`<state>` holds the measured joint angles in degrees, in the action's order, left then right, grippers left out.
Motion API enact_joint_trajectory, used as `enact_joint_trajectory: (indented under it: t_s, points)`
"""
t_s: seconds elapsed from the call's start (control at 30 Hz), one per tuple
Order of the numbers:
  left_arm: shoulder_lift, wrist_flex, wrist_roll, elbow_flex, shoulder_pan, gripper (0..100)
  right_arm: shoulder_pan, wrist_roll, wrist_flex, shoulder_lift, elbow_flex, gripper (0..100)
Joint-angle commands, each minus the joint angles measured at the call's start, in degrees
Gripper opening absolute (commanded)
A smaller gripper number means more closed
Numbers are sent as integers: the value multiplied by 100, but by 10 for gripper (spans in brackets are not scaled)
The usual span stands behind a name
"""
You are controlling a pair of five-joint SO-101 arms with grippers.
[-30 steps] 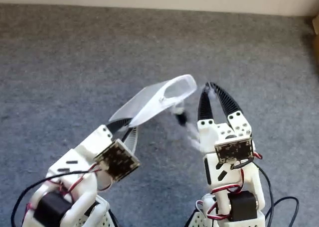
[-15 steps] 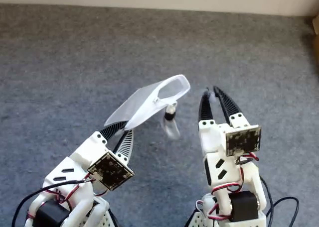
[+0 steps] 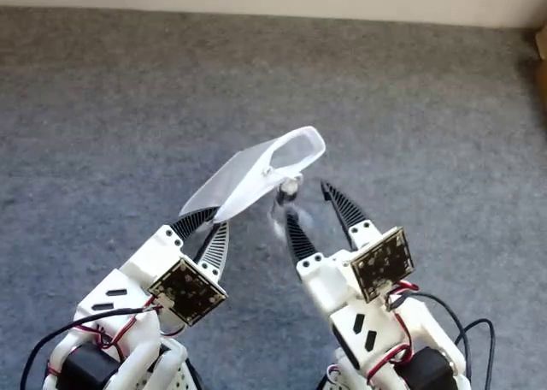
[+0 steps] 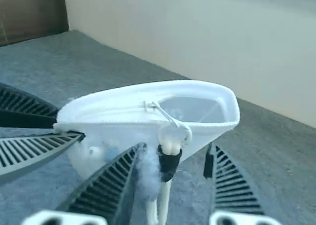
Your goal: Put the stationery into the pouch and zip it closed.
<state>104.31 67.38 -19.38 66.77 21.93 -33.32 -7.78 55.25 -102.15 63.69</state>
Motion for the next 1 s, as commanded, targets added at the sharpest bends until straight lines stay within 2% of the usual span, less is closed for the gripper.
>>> enact_joint_trajectory:
  t_s: [0.0,0.17,0.5,0.6,0.77,0.97]
  points:
    - [4,-123,97,31,-57,7,-119,18,-523,84,75,181]
    - [4,-114,105,31,-57,7,-119,9,-1437,84,857,178]
    - [4,-97,114,31,-57,7,-119,9,-1490,92,1024,176]
    - [13,-88,114,31,-57,7,-119,9,-1789,321,1051,175]
    - [13,-79,114,31,-57,7,-101,9,-2097,936,1015,98]
    - [13,-79,114,40,-57,7,330,0,-2097,945,1015,39]
